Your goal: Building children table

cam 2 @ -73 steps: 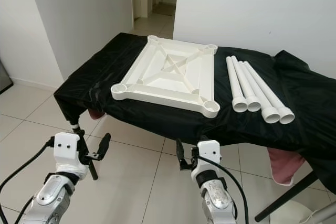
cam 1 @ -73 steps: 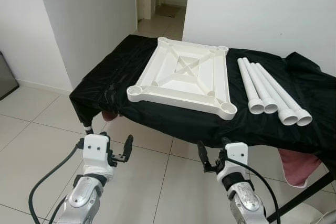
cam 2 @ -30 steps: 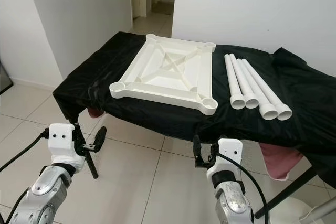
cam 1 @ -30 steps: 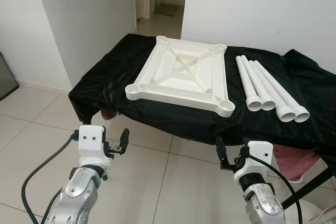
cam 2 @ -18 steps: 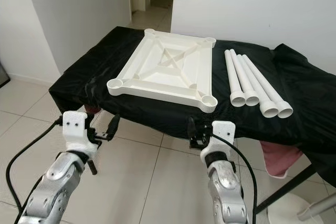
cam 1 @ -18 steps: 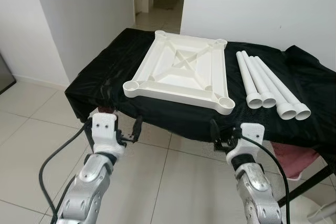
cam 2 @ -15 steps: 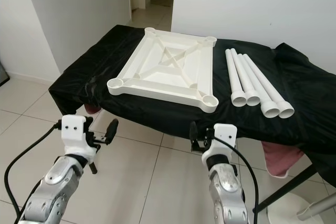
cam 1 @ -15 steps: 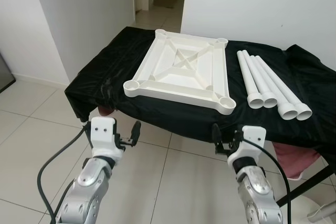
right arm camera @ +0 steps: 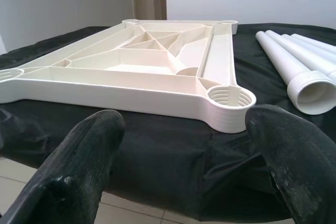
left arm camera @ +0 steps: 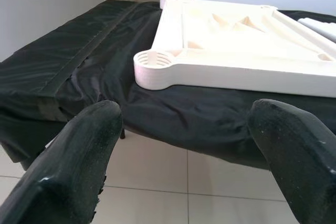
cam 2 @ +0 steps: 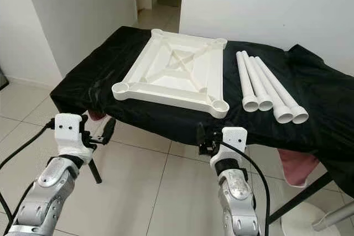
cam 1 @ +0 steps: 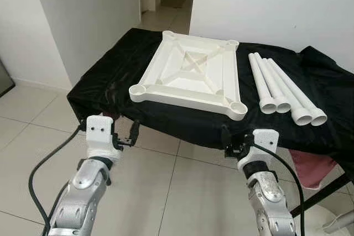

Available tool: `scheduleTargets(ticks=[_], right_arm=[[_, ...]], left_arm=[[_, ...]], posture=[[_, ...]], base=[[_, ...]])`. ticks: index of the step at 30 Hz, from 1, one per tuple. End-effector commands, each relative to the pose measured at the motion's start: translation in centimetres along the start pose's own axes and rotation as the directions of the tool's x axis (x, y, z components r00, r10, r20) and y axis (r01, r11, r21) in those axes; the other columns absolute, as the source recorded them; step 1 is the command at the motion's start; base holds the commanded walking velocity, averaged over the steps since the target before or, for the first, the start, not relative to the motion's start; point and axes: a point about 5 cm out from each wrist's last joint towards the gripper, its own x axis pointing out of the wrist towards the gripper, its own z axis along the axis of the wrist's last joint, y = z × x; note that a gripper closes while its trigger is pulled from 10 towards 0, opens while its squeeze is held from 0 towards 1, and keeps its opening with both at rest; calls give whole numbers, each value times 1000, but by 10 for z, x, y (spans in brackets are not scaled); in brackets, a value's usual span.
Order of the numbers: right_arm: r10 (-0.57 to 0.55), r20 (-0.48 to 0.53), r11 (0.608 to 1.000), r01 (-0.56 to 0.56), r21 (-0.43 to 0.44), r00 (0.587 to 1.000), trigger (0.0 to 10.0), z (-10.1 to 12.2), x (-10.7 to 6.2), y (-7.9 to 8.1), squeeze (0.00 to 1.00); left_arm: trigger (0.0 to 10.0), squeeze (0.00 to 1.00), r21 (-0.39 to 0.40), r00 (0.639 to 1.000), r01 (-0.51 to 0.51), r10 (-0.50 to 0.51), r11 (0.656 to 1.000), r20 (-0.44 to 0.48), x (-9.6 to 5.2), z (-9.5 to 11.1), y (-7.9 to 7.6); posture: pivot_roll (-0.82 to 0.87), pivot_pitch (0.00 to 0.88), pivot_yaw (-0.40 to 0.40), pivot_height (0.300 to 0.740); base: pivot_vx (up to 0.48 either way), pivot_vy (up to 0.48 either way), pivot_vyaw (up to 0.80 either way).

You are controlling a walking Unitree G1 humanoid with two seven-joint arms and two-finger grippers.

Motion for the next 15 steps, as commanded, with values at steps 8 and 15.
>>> scheduleTargets(ticks=[8, 15], right_arm=[[6, 9, 1000, -6, 5, 1000, 10000, 0, 5, -3, 0], [19, 5, 1000, -19, -4, 1000, 10000, -3, 6, 1, 0]], left_arm=[[10000, 0, -13, 1000, 16, -16, 1000, -2, 1, -3, -3], [10000, 0, -23, 1000, 20, -20, 1000, 5, 2, -2, -4]], posture=[[45, 92, -41, 740], [45, 91, -42, 740]], base=[[0, 0, 0], [0, 0, 0]])
